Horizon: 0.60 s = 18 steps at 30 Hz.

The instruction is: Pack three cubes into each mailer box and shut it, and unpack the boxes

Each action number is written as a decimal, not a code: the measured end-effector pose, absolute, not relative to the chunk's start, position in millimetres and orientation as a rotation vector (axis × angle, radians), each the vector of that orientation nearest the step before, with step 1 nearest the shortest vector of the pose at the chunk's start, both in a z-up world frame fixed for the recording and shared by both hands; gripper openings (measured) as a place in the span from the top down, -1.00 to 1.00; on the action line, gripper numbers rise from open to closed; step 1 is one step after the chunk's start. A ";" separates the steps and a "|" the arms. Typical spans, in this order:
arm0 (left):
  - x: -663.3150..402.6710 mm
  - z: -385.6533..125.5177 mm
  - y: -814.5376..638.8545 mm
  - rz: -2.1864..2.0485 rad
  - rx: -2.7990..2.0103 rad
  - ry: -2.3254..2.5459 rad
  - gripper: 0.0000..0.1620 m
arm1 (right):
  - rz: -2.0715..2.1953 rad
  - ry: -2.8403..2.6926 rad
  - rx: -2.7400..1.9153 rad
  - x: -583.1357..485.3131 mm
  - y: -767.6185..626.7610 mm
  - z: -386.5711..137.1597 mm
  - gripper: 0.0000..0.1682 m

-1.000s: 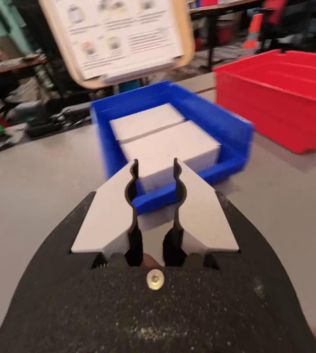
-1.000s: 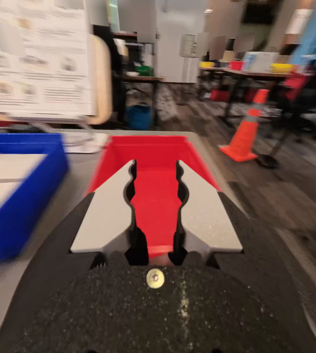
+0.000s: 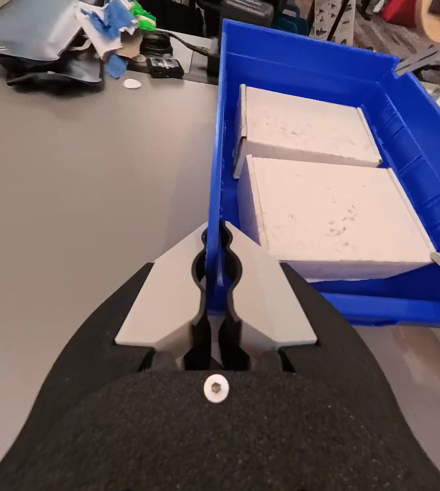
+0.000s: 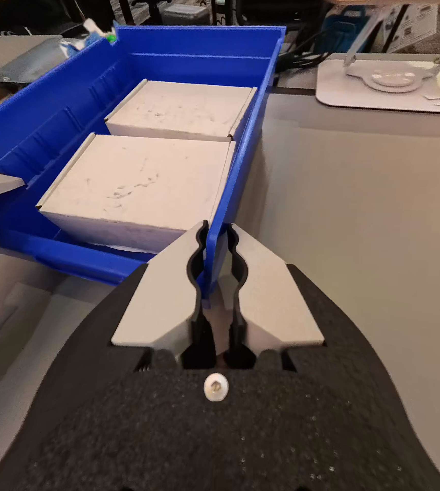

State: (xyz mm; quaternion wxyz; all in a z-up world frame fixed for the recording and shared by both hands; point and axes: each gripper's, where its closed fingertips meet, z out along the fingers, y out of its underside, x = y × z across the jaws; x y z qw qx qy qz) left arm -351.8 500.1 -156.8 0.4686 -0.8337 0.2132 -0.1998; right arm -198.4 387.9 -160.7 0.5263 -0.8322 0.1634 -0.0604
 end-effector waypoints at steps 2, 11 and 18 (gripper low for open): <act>-355.2 -156.5 501.4 -0.522 -2.037 0.510 0.97 | -0.117 0.383 -1.998 -201.8 393.1 -160.7 0.84; -379.0 -141.6 489.3 -0.407 -2.008 0.500 0.65 | 0.240 0.186 -1.971 -194.9 339.0 -123.1 0.60; -369.9 -113.0 409.6 -0.646 -1.999 0.354 0.66 | 0.180 0.175 -1.953 -52.6 200.3 -111.1 0.33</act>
